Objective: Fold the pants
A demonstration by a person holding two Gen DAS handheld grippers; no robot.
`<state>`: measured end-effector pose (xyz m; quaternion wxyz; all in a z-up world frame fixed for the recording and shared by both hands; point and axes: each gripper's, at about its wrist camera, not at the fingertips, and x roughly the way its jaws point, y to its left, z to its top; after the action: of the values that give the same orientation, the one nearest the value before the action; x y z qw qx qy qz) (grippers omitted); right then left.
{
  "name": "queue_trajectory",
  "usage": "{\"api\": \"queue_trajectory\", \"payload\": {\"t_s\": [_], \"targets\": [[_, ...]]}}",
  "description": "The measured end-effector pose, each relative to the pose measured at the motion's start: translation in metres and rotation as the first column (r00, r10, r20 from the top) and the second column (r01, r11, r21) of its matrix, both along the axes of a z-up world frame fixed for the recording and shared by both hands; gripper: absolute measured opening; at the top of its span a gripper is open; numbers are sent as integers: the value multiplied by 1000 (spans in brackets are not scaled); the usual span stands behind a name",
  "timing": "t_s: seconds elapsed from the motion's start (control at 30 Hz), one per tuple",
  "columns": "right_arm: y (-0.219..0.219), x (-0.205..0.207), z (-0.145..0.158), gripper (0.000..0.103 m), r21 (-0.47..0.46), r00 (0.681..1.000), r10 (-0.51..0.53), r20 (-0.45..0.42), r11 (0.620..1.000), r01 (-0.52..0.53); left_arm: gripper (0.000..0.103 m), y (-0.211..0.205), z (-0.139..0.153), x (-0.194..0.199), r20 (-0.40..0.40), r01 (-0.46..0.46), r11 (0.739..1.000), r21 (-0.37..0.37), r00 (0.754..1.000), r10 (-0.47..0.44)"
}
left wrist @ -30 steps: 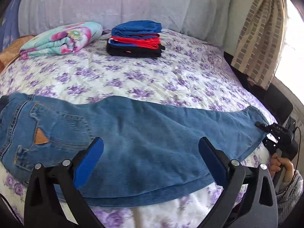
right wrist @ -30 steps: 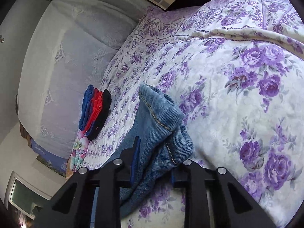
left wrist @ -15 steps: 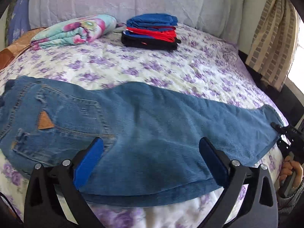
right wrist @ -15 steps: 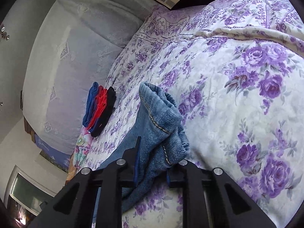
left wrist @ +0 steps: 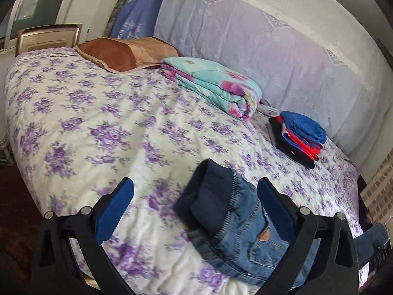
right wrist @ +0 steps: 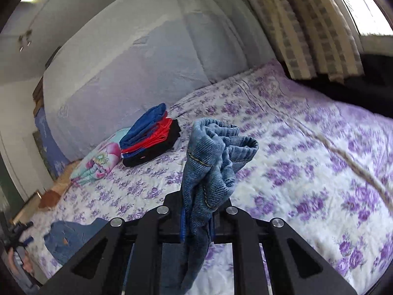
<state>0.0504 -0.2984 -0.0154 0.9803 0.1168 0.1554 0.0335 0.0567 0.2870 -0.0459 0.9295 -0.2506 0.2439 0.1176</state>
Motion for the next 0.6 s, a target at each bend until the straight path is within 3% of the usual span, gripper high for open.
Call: {"api": "queue_trajectory", "payload": {"t_s": [0.07, 0.13, 0.2, 0.3, 0.4, 0.43, 0.5, 0.6], "targets": [[43, 3, 12, 13, -156, 998, 51, 29, 987, -45, 98, 9, -2, -2, -7, -7, 1000, 0, 1000, 7], [91, 6, 13, 13, -329, 994, 108, 36, 940, -90, 98, 14, -6, -1, -17, -5, 1000, -10, 1000, 5], [140, 9, 1, 13, -489, 986, 169, 13, 861, -141, 98, 14, -12, 1, -30, 14, 1000, -22, 999, -14], [202, 15, -37, 13, -672, 969, 238, -71, 706, -223, 98, 13, -18, 4, -44, 46, 998, -36, 998, -47], [243, 17, -82, 13, -782, 953, 252, -167, 555, -284, 98, 13, -22, 5, -42, 63, 997, -52, 997, -66], [248, 16, -93, 13, -801, 950, 250, -187, 521, -295, 98, 14, -22, 5, -41, 69, 996, -56, 997, -72], [255, 14, -104, 15, -826, 946, 239, -219, 471, -310, 98, 15, -23, 4, -36, 77, 995, -56, 996, -79], [256, 8, -99, 28, -821, 933, 251, -258, 452, -348, 98, 17, -27, 6, -38, 80, 995, -57, 996, -82]]}}
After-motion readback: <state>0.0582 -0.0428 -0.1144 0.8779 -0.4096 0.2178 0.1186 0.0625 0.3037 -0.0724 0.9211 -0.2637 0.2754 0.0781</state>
